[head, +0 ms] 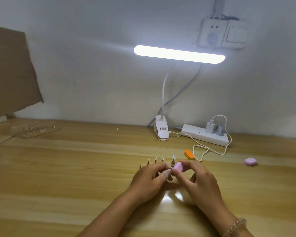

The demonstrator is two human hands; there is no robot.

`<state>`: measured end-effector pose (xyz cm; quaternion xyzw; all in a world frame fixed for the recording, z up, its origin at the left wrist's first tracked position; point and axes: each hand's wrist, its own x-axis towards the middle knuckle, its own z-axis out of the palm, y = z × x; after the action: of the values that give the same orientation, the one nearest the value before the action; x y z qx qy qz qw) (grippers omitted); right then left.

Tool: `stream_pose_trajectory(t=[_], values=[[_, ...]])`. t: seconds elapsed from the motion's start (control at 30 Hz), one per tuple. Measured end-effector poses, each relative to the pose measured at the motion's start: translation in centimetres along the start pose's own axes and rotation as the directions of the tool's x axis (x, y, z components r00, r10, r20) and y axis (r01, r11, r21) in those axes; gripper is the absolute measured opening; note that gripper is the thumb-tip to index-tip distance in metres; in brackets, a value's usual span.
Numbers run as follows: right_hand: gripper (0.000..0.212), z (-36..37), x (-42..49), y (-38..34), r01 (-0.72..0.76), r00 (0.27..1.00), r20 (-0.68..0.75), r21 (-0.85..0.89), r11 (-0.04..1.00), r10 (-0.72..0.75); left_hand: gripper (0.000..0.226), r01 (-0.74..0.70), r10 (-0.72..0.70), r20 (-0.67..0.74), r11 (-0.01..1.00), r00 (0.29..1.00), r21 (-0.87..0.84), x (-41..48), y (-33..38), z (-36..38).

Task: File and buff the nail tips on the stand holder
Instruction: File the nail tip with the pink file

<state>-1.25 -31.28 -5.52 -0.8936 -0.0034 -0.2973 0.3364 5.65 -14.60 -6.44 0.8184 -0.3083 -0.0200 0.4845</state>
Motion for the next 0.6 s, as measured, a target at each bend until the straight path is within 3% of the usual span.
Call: stream_pose_trajectory(t=[0.13, 0.27, 0.4, 0.53, 0.6], values=[[0.035, 0.3, -0.7, -0.9, 0.106, 0.992, 0.074, -0.057, 0.993, -0.102, 0.03, 0.011, -0.011, -0.004, 1.0, 1.0, 0.013, 0.0, -0.2, 0.1], [0.028, 0.0, 0.0, -0.1, -0.009, 0.999, 0.042, -0.023, 1.0, 0.01, 0.023, 0.014, -0.014, -0.011, 1.0, 1.0, 0.007, 0.2, -0.4, 0.2], [0.036, 0.4, -0.7, -0.8, 0.109, 0.988, 0.115, -0.039, 0.993, -0.104, 0.02, 0.023, -0.024, -0.011, 0.999, 1.0, -0.03, 0.2, -0.5, 0.3], [0.024, 0.2, 0.1, 0.3, -0.015, 0.999, 0.038, 0.009, 1.0, 0.014, 0.009, 0.025, -0.026, -0.059, 0.999, 0.998, -0.021, 0.3, -0.7, 0.3], [0.027, 0.2, -0.2, 0.1, 0.035, 0.998, 0.051, -0.022, 0.999, -0.033, 0.008, 0.042, -0.046, -0.063, 0.998, 0.997, -0.055, 0.2, -0.6, 0.3]])
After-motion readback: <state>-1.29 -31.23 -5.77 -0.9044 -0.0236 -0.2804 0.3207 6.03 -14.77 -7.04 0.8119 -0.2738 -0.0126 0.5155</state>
